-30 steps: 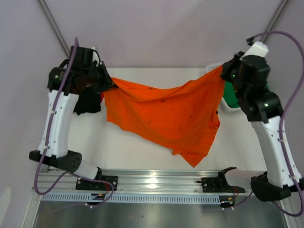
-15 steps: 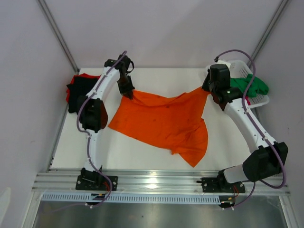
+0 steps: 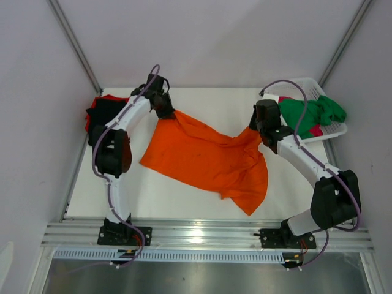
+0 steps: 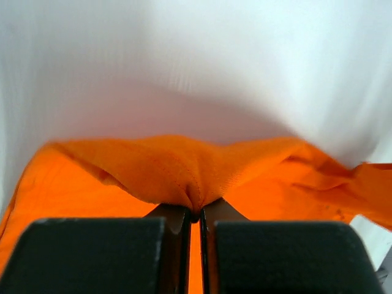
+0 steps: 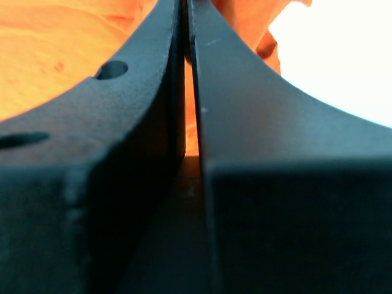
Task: Fold and stack the t-shirts
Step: Flatten out the tshirt
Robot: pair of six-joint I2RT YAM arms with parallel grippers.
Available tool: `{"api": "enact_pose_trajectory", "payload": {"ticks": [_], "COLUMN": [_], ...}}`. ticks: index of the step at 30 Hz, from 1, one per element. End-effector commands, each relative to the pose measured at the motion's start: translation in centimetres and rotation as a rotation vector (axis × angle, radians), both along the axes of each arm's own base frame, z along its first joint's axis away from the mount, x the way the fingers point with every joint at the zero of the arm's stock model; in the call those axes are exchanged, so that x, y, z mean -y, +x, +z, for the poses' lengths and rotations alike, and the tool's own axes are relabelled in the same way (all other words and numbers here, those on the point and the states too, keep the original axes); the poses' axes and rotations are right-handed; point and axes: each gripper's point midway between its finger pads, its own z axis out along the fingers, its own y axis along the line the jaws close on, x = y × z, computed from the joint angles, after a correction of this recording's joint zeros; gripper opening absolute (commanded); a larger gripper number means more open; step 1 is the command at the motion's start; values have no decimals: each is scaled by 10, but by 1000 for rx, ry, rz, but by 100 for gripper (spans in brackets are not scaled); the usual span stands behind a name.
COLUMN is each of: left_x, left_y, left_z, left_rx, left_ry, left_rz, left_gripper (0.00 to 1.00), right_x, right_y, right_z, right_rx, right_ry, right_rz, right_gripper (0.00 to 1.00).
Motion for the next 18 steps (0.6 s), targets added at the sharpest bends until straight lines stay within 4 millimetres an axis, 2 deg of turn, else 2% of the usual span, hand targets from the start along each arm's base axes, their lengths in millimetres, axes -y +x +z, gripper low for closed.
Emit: {"api": "enact_pose_trajectory", "payload": {"ticks": [1,3,4,9,10,11,12,13,14,18], "left_x": [1,-5,-5,-14,-13,-13,-11,-9,-10,-23], "left_y": [51,53,58,66,59,65,63,51,53,46], "left_z": [84,64,69,48,39,50,31,20,26,9], "left_rx": [314,241,245,174,112,115,54,-19,-12,-53], "left_ry": [-123,-115,-114,-132,-158,-191,-198,-198,-180,-76], "left_rz": [50,79,84,132,130,137,135,124,109,109], "left_gripper": [1,0,1,1,1,1,1,1,0,1], "right_x": [0,1,1,5,6,6,6,5,4,1], "right_y": [6,5,4,3,3,3,3,5,5,10], "right_z": [1,-8,-11,-17,-19,-20,-22,-24,-25,-31], "right_rx": [60,51,45,49,41,38,33,29,27,16], "right_ry": [-12,-12,-15,-45,-49,-53,-56,-57,-61,-68], "right_rz": [-22,-36,-40,-69,-70,-71,-72,-72,-70,-68], "right_gripper": [0,0,0,0,0,0,0,0,0,0]}}
